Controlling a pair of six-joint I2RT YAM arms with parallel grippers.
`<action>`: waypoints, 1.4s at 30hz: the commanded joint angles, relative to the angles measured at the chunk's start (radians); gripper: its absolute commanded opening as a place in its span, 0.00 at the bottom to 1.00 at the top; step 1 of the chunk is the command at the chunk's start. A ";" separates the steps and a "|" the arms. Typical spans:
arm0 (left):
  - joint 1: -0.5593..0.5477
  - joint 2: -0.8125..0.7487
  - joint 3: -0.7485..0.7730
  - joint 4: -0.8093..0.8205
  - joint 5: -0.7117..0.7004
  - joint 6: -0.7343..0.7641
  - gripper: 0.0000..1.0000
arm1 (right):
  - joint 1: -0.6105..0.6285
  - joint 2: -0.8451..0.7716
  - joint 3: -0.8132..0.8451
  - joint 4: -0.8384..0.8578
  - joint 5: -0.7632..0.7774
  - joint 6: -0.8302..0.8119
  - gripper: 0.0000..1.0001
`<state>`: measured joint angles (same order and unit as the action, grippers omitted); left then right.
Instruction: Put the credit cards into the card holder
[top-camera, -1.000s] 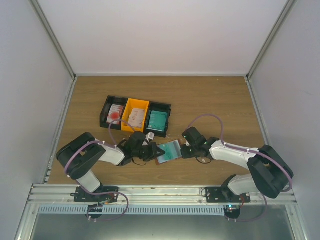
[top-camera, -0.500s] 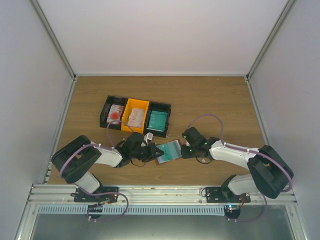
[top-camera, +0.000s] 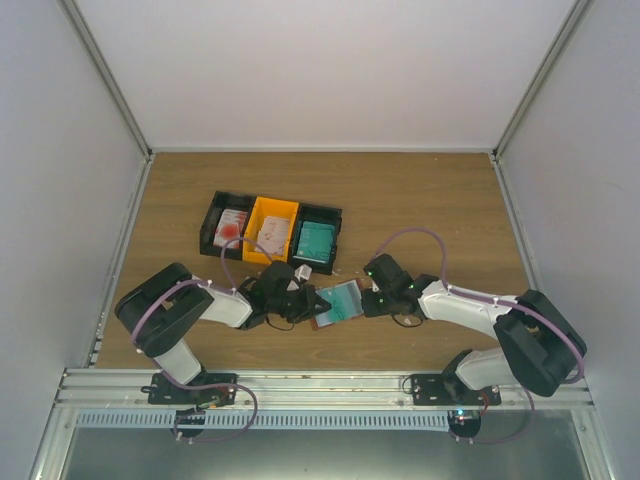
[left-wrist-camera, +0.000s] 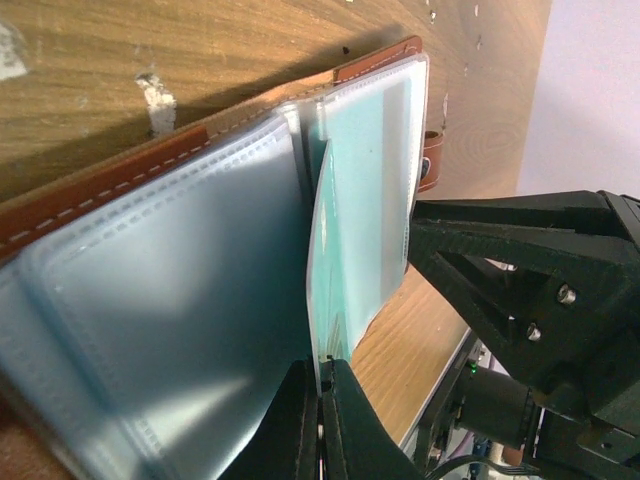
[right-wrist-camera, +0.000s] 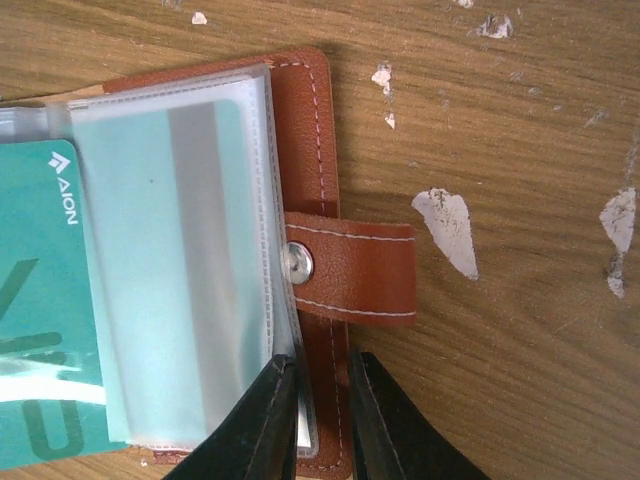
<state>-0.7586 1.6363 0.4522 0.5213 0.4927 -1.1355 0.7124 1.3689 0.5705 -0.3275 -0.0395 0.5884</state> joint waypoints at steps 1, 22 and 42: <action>-0.008 0.033 0.019 0.043 0.003 -0.004 0.00 | 0.009 0.039 -0.040 -0.033 -0.021 -0.006 0.16; -0.010 0.139 0.068 0.083 -0.019 -0.022 0.02 | 0.019 0.029 -0.052 -0.025 -0.025 0.005 0.17; -0.034 0.015 0.079 -0.147 -0.055 0.084 0.41 | 0.018 0.014 -0.047 -0.036 -0.017 0.008 0.17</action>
<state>-0.7837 1.7187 0.5472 0.5079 0.4782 -1.1137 0.7181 1.3670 0.5610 -0.3012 -0.0425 0.5900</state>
